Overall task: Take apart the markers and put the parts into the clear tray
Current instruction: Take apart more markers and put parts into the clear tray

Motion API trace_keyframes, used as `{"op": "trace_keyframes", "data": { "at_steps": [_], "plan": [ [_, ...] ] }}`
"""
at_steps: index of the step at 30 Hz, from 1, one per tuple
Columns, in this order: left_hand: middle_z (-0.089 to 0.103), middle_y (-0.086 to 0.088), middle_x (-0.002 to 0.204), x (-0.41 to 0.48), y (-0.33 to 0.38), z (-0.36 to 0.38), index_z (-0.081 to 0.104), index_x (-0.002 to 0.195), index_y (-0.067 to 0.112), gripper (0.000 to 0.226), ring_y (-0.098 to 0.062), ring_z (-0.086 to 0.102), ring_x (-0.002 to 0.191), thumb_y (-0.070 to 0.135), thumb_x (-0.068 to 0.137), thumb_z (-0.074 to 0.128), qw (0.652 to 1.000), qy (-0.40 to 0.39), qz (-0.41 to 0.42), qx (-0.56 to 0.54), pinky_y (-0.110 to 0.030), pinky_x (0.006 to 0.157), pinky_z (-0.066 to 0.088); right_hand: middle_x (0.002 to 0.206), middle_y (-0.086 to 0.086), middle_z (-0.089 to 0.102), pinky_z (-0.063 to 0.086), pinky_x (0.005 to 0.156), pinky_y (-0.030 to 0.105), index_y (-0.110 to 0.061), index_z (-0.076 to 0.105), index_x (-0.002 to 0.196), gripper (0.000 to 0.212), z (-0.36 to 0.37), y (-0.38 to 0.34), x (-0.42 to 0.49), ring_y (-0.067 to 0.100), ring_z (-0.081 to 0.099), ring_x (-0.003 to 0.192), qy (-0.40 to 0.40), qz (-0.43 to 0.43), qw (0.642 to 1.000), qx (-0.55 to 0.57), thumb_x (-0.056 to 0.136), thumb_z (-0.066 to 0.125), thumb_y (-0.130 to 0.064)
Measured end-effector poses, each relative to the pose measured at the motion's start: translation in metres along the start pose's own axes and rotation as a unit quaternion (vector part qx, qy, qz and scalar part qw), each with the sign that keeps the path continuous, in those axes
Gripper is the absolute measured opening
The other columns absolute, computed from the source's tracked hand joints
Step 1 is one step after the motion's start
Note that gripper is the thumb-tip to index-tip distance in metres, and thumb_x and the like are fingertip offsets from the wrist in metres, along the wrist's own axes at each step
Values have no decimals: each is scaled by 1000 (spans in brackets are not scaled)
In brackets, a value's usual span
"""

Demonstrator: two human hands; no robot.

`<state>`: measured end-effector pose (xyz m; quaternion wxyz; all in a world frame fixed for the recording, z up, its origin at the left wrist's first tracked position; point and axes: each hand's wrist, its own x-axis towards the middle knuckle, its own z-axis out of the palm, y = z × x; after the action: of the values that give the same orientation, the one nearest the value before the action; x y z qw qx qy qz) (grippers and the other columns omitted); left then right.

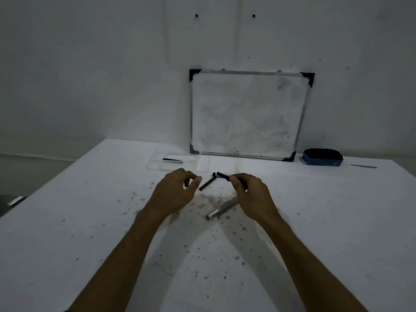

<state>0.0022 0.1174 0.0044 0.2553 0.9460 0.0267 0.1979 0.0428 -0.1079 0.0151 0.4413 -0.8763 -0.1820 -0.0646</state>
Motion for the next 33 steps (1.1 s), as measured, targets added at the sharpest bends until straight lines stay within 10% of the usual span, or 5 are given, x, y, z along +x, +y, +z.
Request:
{"op": "trace_keyframes", "data": {
  "at_steps": [12,23,33],
  "plan": [
    [47,-15,150,-9,-85,5,58,138,11,68,-33,45,140,54,86,50,988,15,-147,32,-45,118,30,107,0,77,54,88,32,-23,78,108,19,101,-65,147,21,70,98,-68,-48,989,-126,91,71,-29],
    [48,-11,150,-1,-95,15,55,140,11,69,-28,43,140,55,88,46,991,28,-127,42,-41,118,31,94,4,76,62,82,37,-17,78,98,26,174,-57,227,23,71,85,-166,13,946,-279,74,74,-25],
    [66,-15,113,-2,-78,11,69,113,7,42,-34,64,102,39,86,68,993,50,-76,81,-44,89,49,104,0,78,44,69,8,-14,79,111,26,84,-84,151,7,67,87,-108,-62,990,-74,92,72,-32]
  ]
}}
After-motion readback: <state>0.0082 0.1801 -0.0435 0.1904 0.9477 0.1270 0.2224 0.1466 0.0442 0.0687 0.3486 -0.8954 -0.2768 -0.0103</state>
